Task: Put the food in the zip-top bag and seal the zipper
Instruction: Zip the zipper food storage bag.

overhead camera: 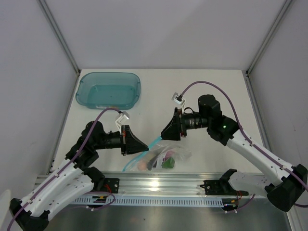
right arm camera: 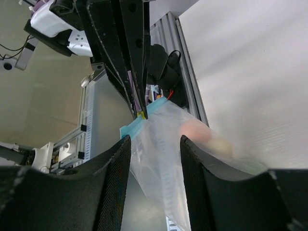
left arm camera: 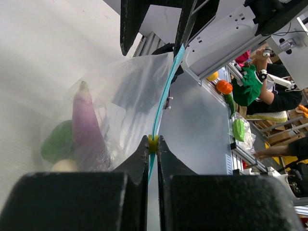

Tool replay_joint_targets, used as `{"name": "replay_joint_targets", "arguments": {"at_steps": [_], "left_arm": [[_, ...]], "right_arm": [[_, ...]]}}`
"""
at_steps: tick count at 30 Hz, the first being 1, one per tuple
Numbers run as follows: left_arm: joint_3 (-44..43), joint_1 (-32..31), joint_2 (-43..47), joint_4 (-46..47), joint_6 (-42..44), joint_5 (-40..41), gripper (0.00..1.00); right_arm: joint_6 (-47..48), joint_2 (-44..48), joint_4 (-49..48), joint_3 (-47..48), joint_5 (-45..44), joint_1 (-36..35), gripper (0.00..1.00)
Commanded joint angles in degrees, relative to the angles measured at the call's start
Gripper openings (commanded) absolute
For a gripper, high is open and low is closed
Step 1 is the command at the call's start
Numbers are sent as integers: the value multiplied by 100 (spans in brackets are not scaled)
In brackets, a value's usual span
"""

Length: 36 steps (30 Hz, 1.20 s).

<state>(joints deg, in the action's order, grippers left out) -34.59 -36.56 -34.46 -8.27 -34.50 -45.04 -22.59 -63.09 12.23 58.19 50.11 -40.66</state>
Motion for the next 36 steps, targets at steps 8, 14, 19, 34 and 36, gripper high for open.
{"name": "replay_joint_targets", "arguments": {"at_steps": [8,14,19,34,36], "left_arm": [[-39,52,18,195,49,-172,1],[-101,61,53,72,110,-146,0],[-101,61,-17,150,84,-172,1],[-145,52,-35,142,66,-225,1],[-127,52,-35,150,66,-234,1]], "right_arm": [[114,341,279,174,-957,216,51],[185,315,447,430,-573,472,51],[71,236,254,316,164,437,51],[317,-458,386,623,-168,-671,32],[299,-485,368,623,-220,-688,29]]}}
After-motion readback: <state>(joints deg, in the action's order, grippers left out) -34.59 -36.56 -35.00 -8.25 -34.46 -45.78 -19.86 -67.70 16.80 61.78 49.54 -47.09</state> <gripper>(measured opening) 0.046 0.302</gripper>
